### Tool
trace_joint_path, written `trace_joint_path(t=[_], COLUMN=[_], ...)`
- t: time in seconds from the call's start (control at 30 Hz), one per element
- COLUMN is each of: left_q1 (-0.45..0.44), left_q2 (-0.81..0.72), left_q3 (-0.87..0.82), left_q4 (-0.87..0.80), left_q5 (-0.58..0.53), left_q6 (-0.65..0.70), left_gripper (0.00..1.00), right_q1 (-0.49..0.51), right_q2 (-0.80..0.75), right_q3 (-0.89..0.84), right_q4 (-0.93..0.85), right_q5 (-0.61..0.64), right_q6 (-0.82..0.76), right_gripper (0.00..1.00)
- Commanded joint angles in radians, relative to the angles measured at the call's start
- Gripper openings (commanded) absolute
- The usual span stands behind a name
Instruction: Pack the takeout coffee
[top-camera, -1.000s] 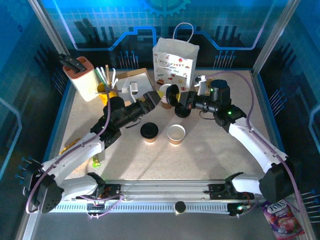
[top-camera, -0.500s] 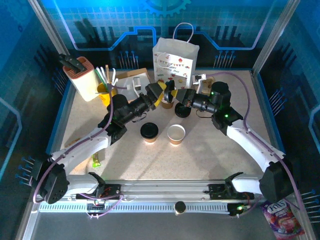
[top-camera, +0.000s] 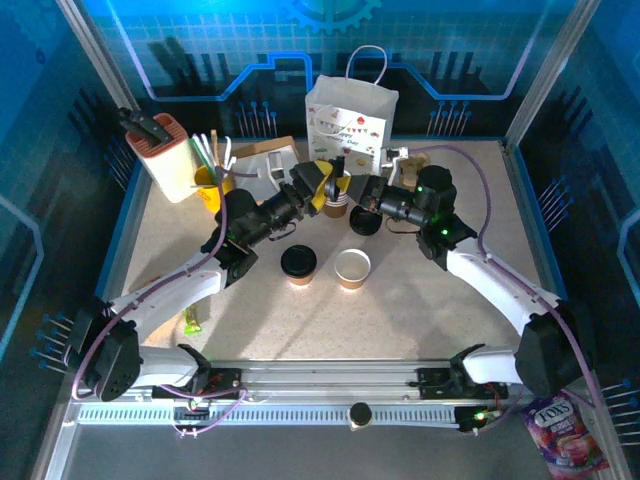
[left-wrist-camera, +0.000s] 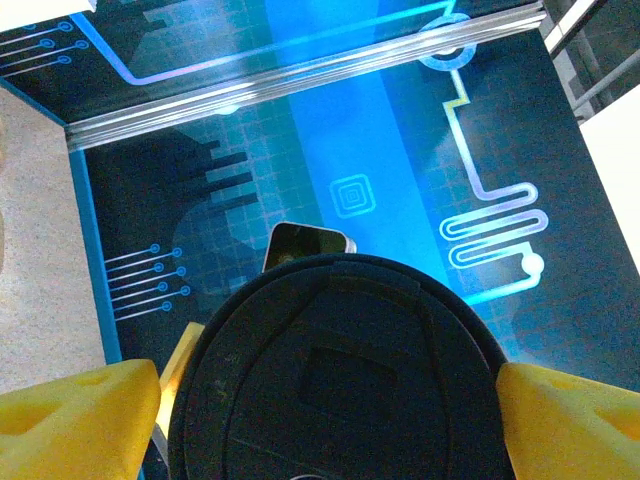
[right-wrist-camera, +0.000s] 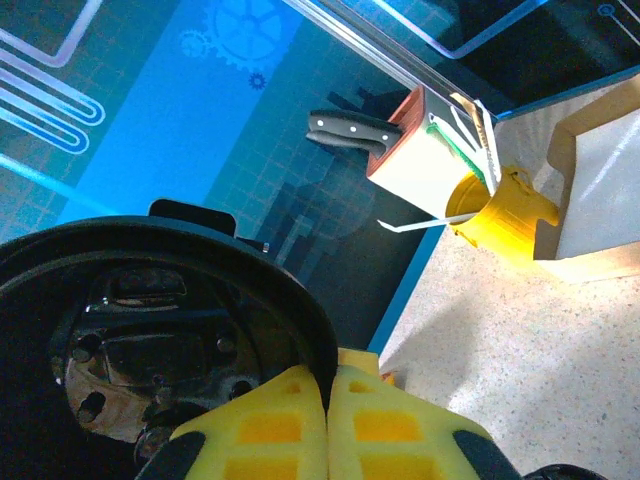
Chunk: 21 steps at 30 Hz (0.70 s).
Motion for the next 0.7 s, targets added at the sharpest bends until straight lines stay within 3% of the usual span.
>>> trace_joint_path(t=[0.0,0.67], left_q1=[-0.008,-0.01], left_q2=[0.007,0.013], left_q3=[0.005,-0.008], left_q4=[0.072,0.073], left_q5=[0.007,-0.02], left_q6=[-0.042,-0.041], left_gripper=[0.86,0.73], right_q1=[0.019,0.032], right_q2=[0.017,0.064], right_q3=[-0.01,-0.013], right_q4=[0.084,0.107], right_q5=[0.006,0.018], right_q6=[0.028,0.03], right_gripper=[0.07,0.09])
